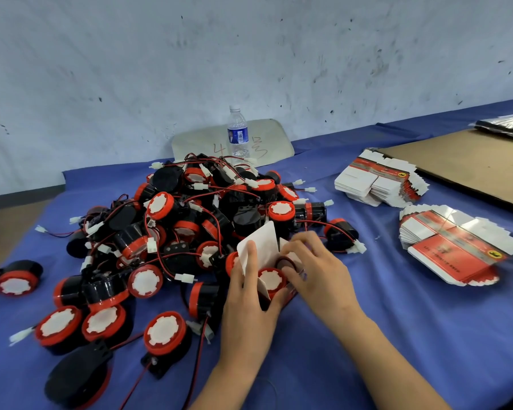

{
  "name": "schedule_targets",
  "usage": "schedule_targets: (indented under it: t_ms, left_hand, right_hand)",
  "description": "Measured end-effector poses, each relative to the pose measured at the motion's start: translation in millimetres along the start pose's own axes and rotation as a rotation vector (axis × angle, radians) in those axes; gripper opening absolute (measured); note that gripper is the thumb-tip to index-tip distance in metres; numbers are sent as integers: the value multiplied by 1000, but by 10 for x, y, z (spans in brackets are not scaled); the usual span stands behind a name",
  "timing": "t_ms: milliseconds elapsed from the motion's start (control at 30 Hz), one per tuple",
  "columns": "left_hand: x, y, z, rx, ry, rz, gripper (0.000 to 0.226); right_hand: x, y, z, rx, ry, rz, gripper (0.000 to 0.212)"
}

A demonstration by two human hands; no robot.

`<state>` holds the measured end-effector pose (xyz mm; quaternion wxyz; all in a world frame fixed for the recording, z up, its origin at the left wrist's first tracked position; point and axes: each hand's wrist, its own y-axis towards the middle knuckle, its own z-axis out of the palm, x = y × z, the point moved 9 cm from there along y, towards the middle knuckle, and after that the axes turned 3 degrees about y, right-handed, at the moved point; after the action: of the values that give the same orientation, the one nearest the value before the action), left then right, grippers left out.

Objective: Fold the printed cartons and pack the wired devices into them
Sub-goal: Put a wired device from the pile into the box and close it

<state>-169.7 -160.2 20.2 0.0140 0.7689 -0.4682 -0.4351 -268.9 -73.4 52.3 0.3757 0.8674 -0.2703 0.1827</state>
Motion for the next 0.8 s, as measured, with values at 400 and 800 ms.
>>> schedule_targets:
  t_ms: [400,800]
  left_hand:
    - [3,-10,24,-33,-20,-11,92]
    - [4,-31,182,32,-2,88,79]
  right_hand:
    - [-302,-47,242,241,-110,304,25]
    - [-271,-8,253,127,423,338,76]
